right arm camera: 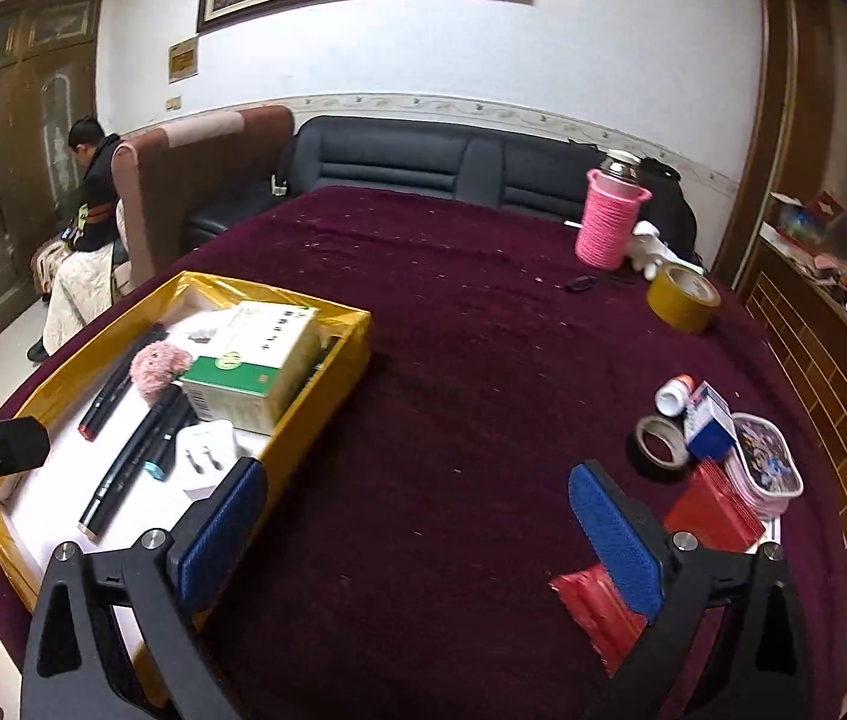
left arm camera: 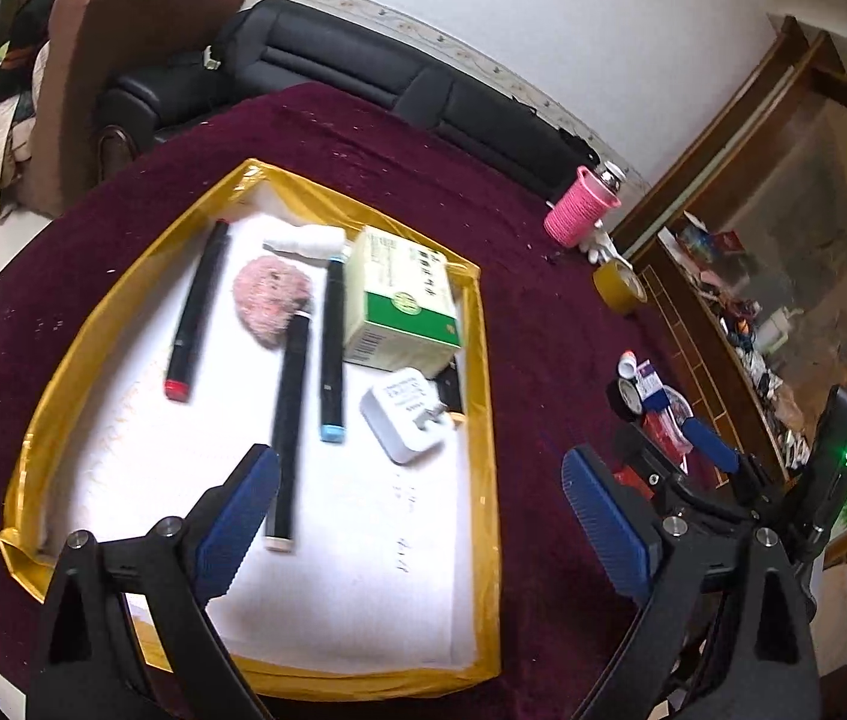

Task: Organize objects
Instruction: 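Move the left gripper back over the pile beside the red packet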

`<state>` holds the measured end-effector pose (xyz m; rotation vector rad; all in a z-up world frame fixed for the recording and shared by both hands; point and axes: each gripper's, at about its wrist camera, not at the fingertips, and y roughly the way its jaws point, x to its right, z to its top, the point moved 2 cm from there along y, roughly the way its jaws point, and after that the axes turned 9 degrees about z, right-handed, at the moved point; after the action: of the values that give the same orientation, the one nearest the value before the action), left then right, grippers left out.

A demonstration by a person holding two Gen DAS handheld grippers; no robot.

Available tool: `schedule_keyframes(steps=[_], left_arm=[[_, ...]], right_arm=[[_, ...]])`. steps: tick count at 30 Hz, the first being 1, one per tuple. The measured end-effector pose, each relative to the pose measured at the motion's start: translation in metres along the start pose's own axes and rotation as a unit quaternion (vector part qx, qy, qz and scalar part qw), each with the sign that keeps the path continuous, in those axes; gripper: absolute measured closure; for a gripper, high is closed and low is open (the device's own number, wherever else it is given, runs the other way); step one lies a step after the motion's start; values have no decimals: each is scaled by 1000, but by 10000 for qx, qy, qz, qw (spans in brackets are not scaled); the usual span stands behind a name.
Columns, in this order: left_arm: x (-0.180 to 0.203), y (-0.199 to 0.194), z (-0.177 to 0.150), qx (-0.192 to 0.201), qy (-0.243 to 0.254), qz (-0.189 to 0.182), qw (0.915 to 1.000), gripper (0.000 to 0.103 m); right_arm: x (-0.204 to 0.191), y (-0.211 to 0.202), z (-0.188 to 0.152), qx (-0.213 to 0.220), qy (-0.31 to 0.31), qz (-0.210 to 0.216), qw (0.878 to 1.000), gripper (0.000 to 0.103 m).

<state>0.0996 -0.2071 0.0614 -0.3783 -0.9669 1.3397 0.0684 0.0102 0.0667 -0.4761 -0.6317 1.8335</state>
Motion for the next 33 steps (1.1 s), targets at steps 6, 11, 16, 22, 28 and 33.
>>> schedule_keyframes(steps=[6, 11, 16, 22, 28, 33], left_arm=[[29, 6, -6, -96, 270, 20, 9996, 8], [55, 13, -11, -188, 522, 18, 9985, 8], [74, 23, -19, -329, 699, -6, 9970, 8], [92, 33, -26, -467, 887, -31, 9950, 8], [104, 41, -31, -575, 1033, -18, 9930, 8], [116, 48, -34, -710, 1136, -76, 9910, 8]], right_arm=[[31, -6, -9, 12, 313, -47, 9995, 0], [54, -9, -16, -15, 556, -69, 9984, 0], [70, -12, -21, 0, 707, -80, 9975, 0], [83, -13, -27, -2, 831, -93, 9965, 0], [93, -12, -30, -11, 898, -91, 9959, 0], [103, -12, -31, -20, 922, -120, 9957, 0]])
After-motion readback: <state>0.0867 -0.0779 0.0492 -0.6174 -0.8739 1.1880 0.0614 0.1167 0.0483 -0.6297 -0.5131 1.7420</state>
